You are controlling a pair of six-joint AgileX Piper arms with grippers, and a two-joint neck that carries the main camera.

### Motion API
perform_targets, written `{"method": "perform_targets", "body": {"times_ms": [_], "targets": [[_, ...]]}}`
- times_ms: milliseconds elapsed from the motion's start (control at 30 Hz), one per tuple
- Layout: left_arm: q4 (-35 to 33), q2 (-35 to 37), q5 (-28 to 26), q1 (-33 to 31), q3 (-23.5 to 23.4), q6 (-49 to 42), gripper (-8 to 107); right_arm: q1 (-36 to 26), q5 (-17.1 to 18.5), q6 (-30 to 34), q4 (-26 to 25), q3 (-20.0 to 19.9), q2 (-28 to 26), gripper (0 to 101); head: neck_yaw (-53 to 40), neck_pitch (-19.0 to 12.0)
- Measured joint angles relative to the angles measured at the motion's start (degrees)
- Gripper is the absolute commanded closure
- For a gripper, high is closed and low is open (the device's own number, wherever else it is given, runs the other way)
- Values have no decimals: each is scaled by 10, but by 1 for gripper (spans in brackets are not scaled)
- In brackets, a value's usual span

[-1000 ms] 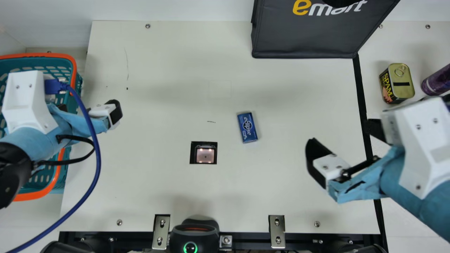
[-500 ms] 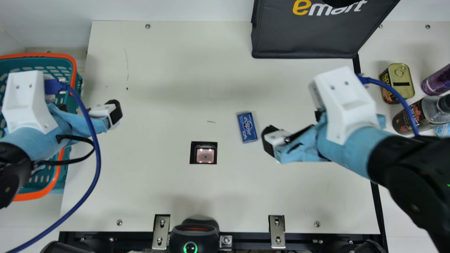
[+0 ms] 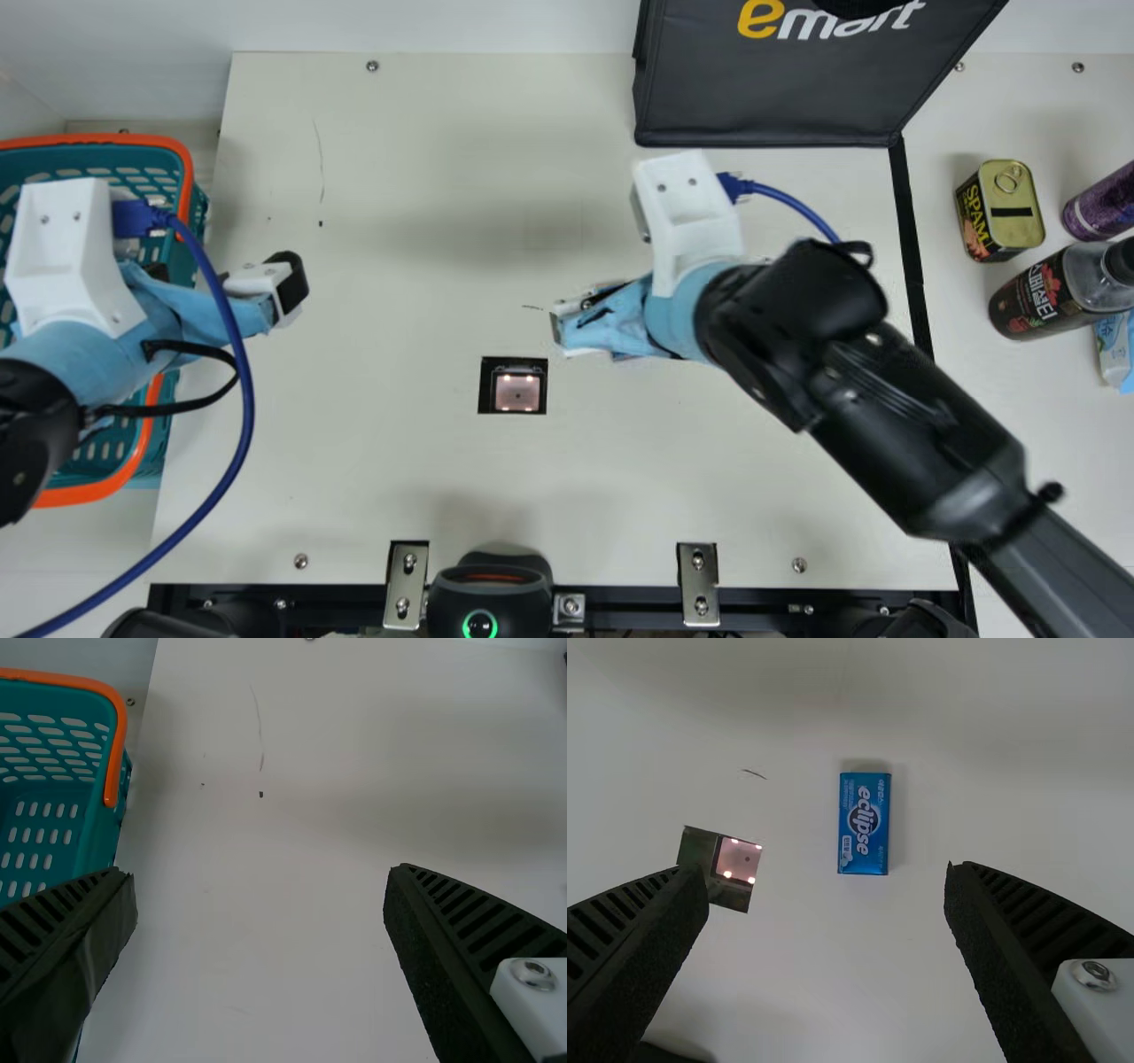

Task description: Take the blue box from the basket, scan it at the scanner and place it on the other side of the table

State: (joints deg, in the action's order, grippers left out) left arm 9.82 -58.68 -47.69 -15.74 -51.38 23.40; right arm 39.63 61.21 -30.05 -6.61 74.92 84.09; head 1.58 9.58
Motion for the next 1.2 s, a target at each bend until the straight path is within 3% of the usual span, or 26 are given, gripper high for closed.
{"method": "perform_targets", "body": {"times_ms": [600, 1200], "targets": [[0, 0, 0, 0, 0, 0, 9, -8, -63, 7, 5, -41, 113, 6, 0, 0], [0, 0, 0, 0, 0, 0, 9, -28, -104, 38, 11, -59, 165, 6, 0, 0]]}}
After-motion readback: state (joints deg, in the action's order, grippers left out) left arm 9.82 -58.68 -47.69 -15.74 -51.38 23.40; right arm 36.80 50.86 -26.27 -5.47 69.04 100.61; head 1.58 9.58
